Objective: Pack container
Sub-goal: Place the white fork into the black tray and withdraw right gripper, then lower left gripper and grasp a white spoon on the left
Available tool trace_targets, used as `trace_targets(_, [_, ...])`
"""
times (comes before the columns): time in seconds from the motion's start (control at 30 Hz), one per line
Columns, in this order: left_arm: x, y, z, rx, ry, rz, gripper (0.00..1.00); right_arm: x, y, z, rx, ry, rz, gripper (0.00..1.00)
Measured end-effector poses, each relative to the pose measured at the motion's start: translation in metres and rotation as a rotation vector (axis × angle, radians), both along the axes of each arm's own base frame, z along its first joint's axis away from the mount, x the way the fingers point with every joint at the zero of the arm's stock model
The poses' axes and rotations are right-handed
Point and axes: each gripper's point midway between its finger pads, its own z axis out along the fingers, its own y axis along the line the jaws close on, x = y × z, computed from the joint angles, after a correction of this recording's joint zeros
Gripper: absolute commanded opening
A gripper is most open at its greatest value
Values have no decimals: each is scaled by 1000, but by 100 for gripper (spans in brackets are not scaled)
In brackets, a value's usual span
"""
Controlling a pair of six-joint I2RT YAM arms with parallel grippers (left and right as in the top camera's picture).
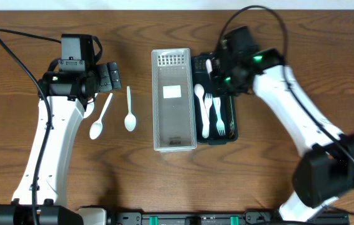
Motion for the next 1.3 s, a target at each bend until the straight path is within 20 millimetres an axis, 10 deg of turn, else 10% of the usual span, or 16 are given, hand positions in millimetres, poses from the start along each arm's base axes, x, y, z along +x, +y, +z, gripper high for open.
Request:
trace_targets(0.27, [0, 0, 0, 0, 0, 0, 98, 8, 4, -44, -95, 27, -40, 54])
trace_targets(0.43, [0, 0, 0, 0, 0, 1, 98, 23, -10, -19, -82, -43, -66, 74])
trace_targets(0.57, [-3, -5, -2, -29, 15, -12, 98, 46, -60, 36, -43, -174, -183, 99])
trace_targets(0.73, [-16, -25, -11, -134, 80, -64, 98, 53, -170, 92, -61, -273, -435, 99])
trace_targets(0.9, [-19, -34, -32, -184, 162, -80, 98, 30, -242, 73, -112, -157, -607, 99])
trace_targets(1.3, [-23, -37, -151, -168, 516, -98, 90, 1, -279, 28, -135, -12, -707, 99])
